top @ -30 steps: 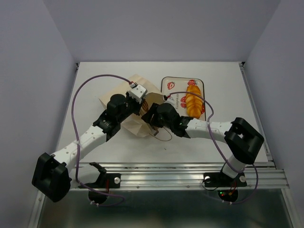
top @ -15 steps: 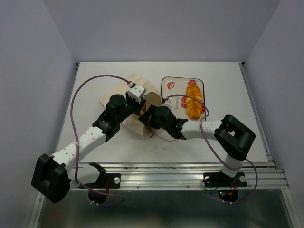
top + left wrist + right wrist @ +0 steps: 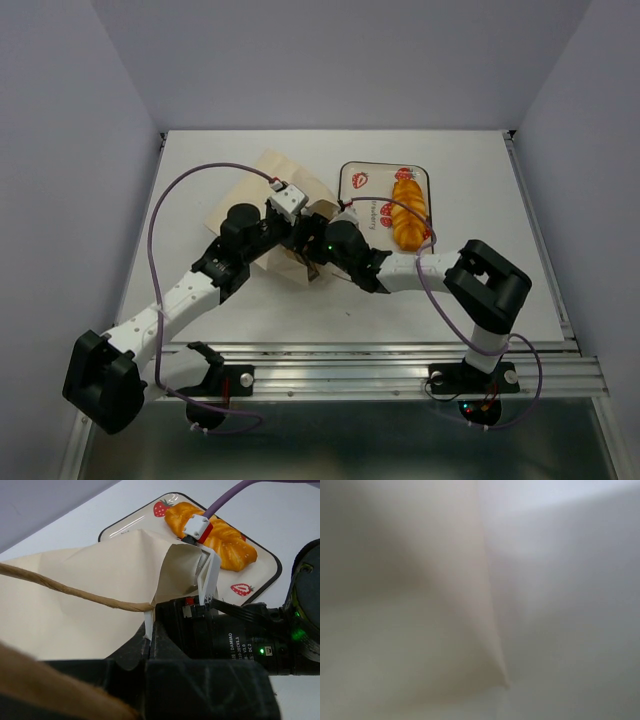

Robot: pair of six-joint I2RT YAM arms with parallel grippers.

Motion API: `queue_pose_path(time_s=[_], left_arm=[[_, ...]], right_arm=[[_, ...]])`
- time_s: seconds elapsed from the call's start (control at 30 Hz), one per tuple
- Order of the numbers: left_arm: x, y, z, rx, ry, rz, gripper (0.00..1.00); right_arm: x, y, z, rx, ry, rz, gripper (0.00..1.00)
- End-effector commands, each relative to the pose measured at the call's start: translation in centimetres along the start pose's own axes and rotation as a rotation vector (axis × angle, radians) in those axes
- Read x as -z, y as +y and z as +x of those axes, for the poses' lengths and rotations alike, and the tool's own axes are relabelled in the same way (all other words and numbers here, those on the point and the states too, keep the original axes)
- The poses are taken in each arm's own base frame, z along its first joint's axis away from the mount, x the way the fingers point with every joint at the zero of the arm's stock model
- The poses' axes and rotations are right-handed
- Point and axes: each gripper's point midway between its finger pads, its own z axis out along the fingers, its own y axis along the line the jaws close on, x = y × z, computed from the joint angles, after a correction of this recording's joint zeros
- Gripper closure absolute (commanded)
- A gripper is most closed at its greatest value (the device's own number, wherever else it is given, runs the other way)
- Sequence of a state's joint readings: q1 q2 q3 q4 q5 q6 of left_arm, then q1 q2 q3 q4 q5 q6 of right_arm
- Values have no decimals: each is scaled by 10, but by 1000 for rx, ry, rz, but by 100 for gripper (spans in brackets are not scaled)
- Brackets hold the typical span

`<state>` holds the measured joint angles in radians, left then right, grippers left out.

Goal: Take the fake bread out of the paper bag
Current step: Take out the fake bread from the paper bag.

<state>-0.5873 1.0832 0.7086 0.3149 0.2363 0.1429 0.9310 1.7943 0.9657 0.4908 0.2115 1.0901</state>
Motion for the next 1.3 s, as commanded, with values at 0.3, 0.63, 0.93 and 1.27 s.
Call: queue_pose_path(time_s=[0.3, 0.63, 0.93, 1.27], left_arm=[[18, -21, -23, -106, -108, 109, 100], [26, -37, -17, -137, -94, 201, 100], [34, -50, -17, -155, -114, 269, 100], [41, -57, -19, -204, -144, 308, 100]], right_arm=[[17, 31, -2, 0, -7, -236, 32], [29, 27, -20, -25, -43, -288, 29], [32, 37, -14, -75, 34, -381, 29], [16, 21, -5, -89, 81, -259, 28]])
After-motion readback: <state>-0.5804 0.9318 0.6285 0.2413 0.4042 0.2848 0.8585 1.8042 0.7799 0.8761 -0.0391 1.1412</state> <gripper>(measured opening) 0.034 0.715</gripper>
